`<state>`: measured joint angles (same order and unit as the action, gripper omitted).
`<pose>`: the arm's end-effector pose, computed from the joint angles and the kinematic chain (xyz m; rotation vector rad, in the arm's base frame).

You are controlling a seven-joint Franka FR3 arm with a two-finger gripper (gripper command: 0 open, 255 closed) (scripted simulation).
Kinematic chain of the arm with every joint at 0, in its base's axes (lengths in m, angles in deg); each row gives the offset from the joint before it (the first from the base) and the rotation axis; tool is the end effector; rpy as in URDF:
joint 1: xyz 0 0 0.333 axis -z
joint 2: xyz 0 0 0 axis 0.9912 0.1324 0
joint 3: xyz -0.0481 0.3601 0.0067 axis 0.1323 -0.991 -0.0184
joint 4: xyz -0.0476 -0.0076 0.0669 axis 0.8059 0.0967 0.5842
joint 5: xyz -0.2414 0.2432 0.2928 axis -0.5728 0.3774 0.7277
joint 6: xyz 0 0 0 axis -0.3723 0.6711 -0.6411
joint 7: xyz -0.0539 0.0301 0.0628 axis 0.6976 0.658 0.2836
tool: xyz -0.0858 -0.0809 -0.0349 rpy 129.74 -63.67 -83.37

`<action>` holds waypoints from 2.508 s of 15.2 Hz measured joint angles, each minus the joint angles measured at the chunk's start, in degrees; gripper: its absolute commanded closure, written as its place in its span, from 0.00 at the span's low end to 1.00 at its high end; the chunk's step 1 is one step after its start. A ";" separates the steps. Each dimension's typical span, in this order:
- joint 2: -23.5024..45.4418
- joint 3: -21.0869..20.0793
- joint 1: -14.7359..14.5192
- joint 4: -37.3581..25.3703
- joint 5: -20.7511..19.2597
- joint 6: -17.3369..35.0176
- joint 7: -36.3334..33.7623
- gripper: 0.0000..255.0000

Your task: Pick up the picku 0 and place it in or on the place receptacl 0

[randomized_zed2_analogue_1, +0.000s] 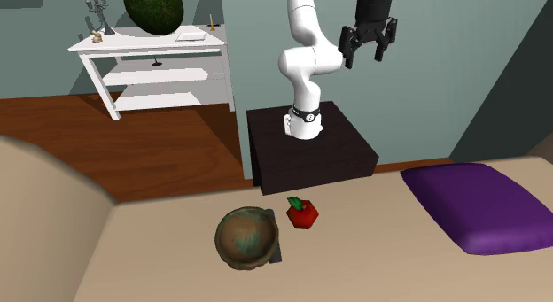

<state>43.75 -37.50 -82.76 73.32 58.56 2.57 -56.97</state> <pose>0.3292 0.0282 0.6016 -3.0493 -0.1973 0.0254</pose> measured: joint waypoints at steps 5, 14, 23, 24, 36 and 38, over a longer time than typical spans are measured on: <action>0.87 1.65 0.54 4.49 -1.22 5.25 2.83 0.00; 8.60 8.03 2.85 14.10 -5.18 22.52 12.23 0.00; 23.90 14.30 3.82 16.98 -6.10 40.89 21.62 0.00; 25.80 14.76 3.65 16.91 -5.79 42.72 22.51 0.00; 54.06 18.86 4.08 8.93 8.50 61.56 42.88 0.00; 55.99 18.22 4.40 8.44 10.14 62.85 44.17 0.00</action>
<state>99.74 -19.28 -78.36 81.76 68.71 65.42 -12.80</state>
